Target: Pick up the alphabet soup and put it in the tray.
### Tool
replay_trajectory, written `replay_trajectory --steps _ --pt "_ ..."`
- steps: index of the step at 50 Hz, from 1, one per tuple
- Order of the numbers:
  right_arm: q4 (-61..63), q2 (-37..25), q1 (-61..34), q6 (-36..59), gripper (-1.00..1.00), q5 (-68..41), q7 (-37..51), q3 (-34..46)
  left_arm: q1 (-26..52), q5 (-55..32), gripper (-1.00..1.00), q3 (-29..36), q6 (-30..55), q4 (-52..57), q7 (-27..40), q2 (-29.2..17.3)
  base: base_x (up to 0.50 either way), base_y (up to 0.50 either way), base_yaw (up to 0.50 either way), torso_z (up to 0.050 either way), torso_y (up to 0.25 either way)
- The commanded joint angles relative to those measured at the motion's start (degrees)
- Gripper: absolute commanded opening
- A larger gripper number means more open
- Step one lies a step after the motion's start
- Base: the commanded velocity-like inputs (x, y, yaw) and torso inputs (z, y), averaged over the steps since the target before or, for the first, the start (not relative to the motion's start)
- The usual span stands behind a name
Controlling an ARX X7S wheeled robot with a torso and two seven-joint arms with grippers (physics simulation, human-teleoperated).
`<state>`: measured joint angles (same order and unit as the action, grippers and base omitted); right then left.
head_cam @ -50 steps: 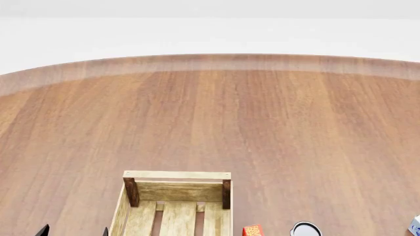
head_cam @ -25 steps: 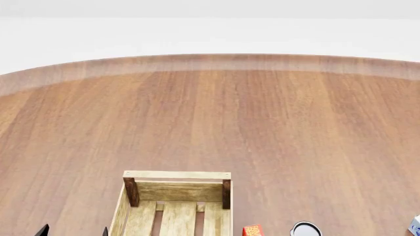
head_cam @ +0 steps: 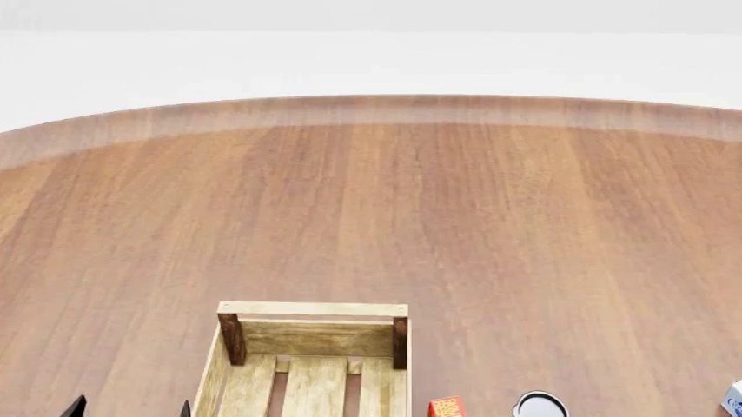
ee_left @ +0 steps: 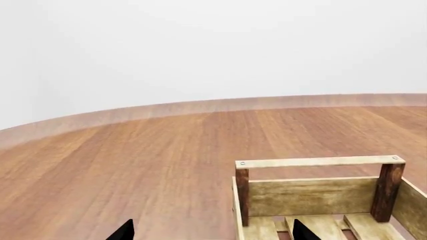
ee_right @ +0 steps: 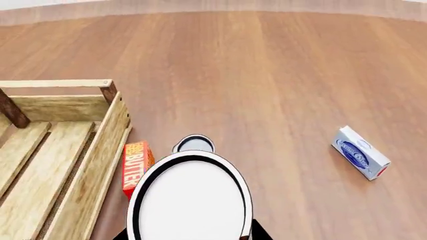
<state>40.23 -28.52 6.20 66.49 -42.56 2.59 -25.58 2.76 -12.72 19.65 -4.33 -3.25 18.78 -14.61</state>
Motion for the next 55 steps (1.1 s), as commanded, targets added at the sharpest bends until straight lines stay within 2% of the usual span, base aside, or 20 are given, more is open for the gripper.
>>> replay_trajectory --steps 1,22,39,55 --pt "-0.1 -0.5 -6.2 2.1 -1.00 -0.2 1.2 5.3 0.0 -0.2 1.00 0.2 -0.1 0.0 0.2 -0.2 0.00 0.00 0.00 0.000 0.000" --pt "-1.4 0.9 -15.4 5.5 -1.00 -1.3 3.5 12.8 0.1 -0.7 1.00 0.5 0.1 0.2 0.5 -0.5 0.00 0.00 0.00 0.000 0.000" --pt "-6.9 4.4 -25.2 4.6 -1.00 0.0 3.7 21.5 0.1 -0.9 1.00 0.8 -0.2 0.3 0.8 -0.7 0.00 0.00 0.00 0.001 0.001" --pt "-10.6 6.3 -29.9 3.1 -1.00 0.6 3.1 25.3 0.2 -1.1 1.00 1.1 -0.3 0.2 1.0 -0.9 0.00 0.00 0.00 0.000 0.001"
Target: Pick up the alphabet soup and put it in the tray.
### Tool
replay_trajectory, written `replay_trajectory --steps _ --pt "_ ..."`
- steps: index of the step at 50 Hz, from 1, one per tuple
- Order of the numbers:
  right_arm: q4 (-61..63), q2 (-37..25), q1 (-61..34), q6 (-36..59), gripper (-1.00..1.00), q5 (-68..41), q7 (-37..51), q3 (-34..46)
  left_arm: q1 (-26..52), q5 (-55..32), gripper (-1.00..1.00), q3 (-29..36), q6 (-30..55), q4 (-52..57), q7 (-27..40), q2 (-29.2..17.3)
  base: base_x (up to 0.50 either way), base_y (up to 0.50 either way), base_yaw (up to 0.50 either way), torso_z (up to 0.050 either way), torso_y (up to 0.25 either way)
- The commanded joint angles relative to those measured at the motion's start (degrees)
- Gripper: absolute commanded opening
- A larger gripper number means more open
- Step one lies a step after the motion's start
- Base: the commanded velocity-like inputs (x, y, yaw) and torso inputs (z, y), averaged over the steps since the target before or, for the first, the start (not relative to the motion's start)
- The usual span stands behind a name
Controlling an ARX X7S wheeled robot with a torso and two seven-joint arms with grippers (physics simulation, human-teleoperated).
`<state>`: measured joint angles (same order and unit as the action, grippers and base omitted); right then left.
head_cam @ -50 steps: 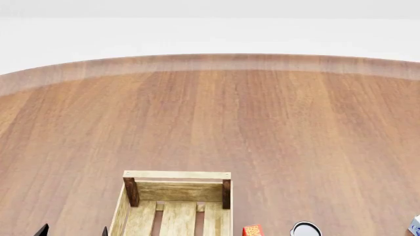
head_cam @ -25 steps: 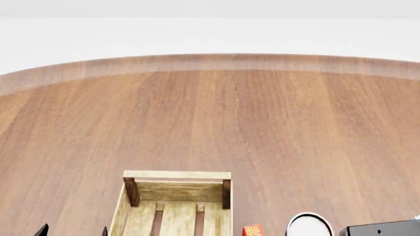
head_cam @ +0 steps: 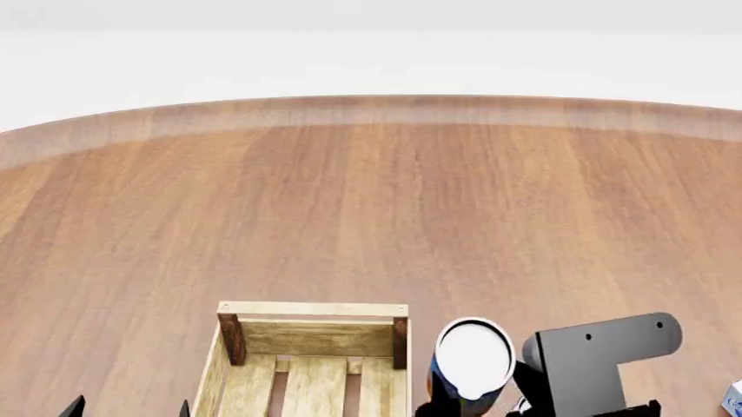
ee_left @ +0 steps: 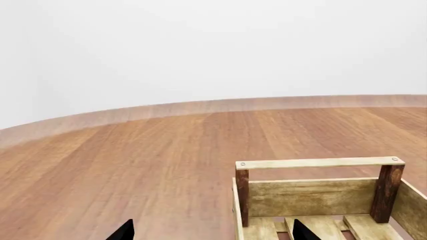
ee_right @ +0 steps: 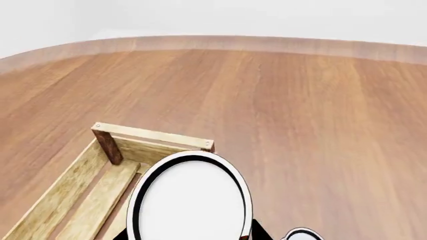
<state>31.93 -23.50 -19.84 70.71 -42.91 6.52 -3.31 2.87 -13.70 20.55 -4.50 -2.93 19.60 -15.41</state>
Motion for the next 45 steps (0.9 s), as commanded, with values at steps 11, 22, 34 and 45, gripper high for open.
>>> replay_trajectory --steps 11,22,34,45 --pt "-9.1 2.5 -6.4 -5.4 -1.00 4.2 -2.8 8.0 0.2 -0.4 1.00 0.3 0.1 0.0 0.3 -0.2 0.00 0.00 0.00 0.000 0.000" --pt "-14.8 3.6 -7.9 -10.5 -1.00 7.7 -5.2 13.5 0.1 -0.6 1.00 0.5 -0.1 0.0 0.4 -0.4 0.00 0.00 0.00 0.000 0.001" --pt "-19.8 6.0 -9.8 -13.6 -1.00 9.4 -6.6 17.0 0.1 -0.8 1.00 0.6 -0.1 0.2 0.6 -0.6 0.00 0.00 0.00 0.000 0.001" --pt "-24.3 7.8 -12.7 -14.6 -1.00 10.7 -8.2 20.8 0.2 -1.0 1.00 0.7 -0.2 0.2 0.7 -0.7 0.00 0.00 0.00 0.001 0.001"
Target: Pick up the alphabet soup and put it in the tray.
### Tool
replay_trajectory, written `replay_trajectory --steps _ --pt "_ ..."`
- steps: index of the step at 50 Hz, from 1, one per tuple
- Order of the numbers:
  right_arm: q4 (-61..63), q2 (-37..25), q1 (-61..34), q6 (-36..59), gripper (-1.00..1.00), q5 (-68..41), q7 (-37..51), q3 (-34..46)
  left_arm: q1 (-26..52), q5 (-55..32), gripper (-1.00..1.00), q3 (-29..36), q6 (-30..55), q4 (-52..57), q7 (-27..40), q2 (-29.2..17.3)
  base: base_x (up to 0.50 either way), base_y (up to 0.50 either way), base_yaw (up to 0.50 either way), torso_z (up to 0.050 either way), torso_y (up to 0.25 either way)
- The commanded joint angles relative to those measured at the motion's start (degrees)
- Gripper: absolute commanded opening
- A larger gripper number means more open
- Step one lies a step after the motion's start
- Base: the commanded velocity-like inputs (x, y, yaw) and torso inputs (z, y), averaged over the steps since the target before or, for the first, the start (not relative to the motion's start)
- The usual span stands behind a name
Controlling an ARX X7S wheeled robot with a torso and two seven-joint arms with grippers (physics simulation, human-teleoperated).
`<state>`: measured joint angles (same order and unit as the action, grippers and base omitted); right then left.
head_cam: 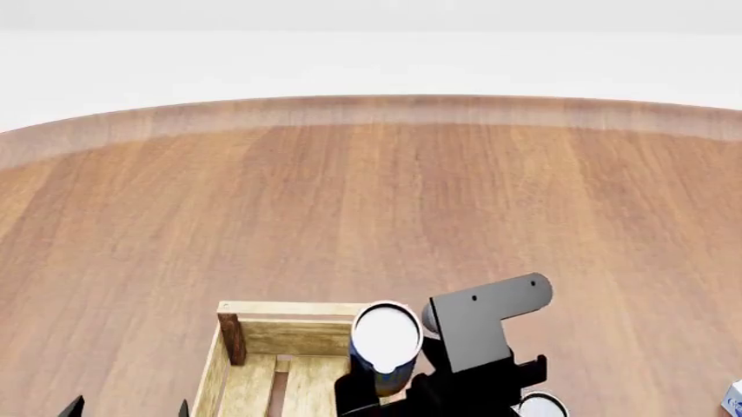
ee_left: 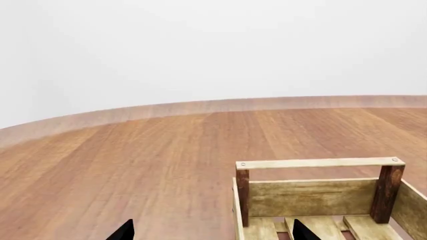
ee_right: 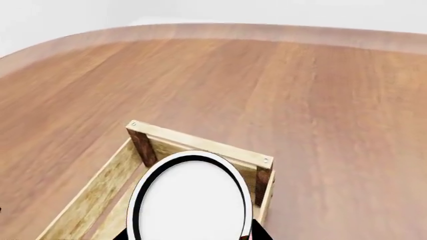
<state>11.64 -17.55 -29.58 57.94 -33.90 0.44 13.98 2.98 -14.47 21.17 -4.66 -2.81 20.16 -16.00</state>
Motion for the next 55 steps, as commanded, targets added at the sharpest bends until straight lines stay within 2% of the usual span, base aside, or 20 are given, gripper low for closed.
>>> replay_trajectory --steps 1,23,55 --pt "-4.3 1.9 -3.1 -2.0 -1.00 1.9 -2.2 3.9 0.1 -0.2 1.00 0.1 0.0 0.1 0.1 -0.1 0.00 0.00 0.00 0.000 0.000" --pt "-10.4 3.6 -4.5 -6.1 -1.00 4.2 -4.5 8.8 0.2 -0.4 1.00 0.5 -0.1 0.0 0.4 -0.4 0.00 0.00 0.00 0.000 0.000" --pt "-26.4 7.5 -7.7 -14.9 -1.00 8.0 -8.4 13.8 0.3 -0.9 1.00 0.9 -0.1 0.1 0.9 -0.7 0.00 0.00 0.00 0.000 0.001"
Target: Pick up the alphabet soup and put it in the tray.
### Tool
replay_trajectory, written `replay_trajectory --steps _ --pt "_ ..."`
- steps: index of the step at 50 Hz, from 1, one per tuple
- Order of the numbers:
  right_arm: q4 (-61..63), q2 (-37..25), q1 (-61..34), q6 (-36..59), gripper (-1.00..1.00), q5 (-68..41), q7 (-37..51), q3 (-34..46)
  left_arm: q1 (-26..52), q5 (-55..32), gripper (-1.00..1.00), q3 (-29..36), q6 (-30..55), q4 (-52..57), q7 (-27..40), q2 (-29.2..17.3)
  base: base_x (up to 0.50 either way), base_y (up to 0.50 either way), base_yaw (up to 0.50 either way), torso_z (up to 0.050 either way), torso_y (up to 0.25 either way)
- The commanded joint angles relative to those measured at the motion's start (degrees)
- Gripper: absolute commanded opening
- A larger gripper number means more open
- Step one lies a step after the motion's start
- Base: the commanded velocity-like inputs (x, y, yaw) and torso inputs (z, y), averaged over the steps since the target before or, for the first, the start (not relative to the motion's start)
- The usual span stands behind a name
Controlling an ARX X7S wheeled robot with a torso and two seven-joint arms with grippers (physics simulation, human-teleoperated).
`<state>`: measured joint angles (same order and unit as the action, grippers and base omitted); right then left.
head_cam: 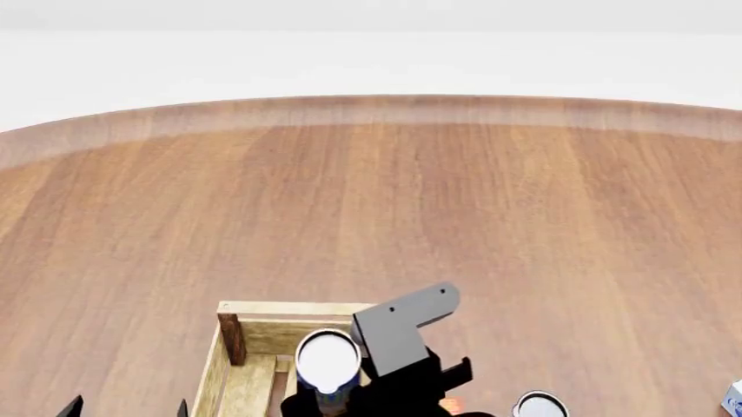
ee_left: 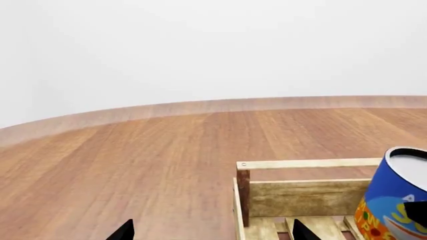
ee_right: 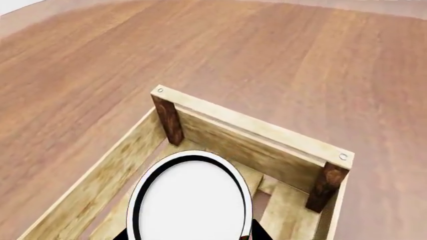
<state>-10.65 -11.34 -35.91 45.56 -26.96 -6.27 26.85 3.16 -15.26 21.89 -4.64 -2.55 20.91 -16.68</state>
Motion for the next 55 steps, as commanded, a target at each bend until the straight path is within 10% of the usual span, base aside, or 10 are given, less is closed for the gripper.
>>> replay_trajectory --steps 1,55 --pt "-4.7 1.4 -1.5 -2.8 -1.00 1.2 -1.8 1.1 0.2 -0.1 1.00 0.1 -0.1 -0.2 0.1 -0.1 0.00 0.00 0.00 0.000 0.000" --pt "-22.2 5.1 -5.7 -9.5 -1.00 3.6 -4.8 6.7 0.5 -1.3 1.00 0.7 -0.2 -0.2 0.5 -0.6 0.00 0.00 0.00 0.000 0.001"
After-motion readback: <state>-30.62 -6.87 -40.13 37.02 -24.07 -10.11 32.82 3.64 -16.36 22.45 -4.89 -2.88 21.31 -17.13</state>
